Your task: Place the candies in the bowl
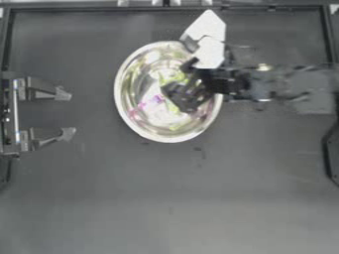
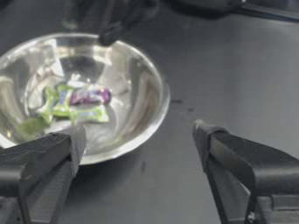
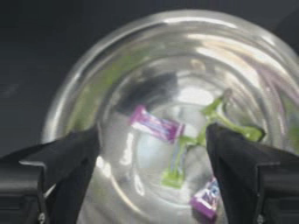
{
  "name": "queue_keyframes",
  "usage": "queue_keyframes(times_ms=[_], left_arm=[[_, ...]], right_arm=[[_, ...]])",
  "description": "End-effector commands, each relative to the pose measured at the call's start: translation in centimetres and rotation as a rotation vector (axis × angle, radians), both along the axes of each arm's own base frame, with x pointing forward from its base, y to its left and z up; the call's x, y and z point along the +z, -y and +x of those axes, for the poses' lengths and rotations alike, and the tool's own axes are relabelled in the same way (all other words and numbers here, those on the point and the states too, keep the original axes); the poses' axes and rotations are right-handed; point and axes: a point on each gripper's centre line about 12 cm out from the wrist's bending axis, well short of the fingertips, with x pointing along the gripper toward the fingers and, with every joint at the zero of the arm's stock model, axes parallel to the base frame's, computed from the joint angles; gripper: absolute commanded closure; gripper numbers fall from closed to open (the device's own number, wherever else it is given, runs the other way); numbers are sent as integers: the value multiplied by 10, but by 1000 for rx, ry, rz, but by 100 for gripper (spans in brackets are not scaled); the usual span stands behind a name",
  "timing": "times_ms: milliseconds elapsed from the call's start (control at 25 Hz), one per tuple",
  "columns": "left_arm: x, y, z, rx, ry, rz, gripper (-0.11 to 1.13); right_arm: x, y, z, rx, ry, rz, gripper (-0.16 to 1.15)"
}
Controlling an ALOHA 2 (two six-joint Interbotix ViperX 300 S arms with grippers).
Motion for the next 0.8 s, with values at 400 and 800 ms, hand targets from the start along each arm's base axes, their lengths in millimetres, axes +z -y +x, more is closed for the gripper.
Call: queue_keyframes(times_ms=[400,800], left_arm=[[6,-1,3,-5,8,21,0],[8,4,4,-46,-4,112,0]], right_arm=[[38,-49,-66,234,129,-168,-1],[34,-66,-114,366,217,-240,-1]])
